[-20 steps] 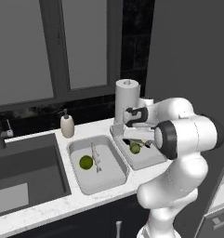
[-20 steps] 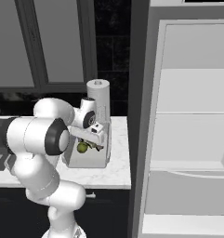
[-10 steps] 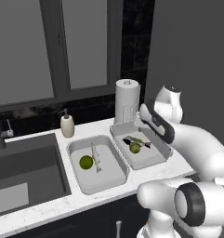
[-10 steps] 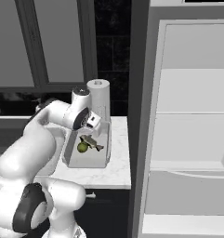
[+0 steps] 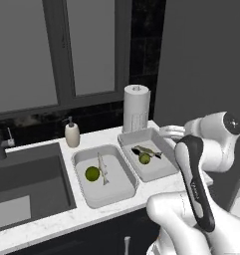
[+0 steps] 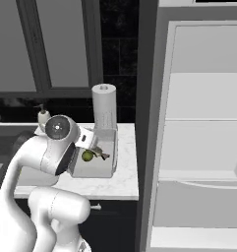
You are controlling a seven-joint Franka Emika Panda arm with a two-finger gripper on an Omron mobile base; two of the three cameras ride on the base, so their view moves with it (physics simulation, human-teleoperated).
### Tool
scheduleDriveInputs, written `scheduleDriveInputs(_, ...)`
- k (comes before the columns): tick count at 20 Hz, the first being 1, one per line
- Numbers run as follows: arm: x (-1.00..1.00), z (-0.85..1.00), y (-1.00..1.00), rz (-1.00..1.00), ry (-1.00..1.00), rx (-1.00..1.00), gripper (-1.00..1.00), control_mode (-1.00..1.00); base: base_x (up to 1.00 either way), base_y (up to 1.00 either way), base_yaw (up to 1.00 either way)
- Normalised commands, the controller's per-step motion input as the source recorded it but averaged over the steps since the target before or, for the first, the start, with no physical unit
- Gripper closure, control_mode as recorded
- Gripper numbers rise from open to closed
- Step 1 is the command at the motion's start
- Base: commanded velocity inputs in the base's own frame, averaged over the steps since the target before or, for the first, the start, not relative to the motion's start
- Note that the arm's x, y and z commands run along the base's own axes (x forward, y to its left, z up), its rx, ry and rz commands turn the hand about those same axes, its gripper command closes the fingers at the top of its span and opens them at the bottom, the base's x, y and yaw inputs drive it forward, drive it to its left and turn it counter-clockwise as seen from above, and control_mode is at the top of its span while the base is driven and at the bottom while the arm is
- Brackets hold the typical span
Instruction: Place one lime and one fish in each tupperware on the nearby counter, to pack two identical lunches.
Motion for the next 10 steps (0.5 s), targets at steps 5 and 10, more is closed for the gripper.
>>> scheduleDriveInputs(5,-1.00,1.00,0.09,0.01,-0.48,0.00,-1.00,-1.00,0.00,0.00,0.00)
scheduleDriveInputs(10,-1.00,1.00,0.68,0.00,-0.50,-0.07,-1.00,-1.00,0.00,0.00,0.00)
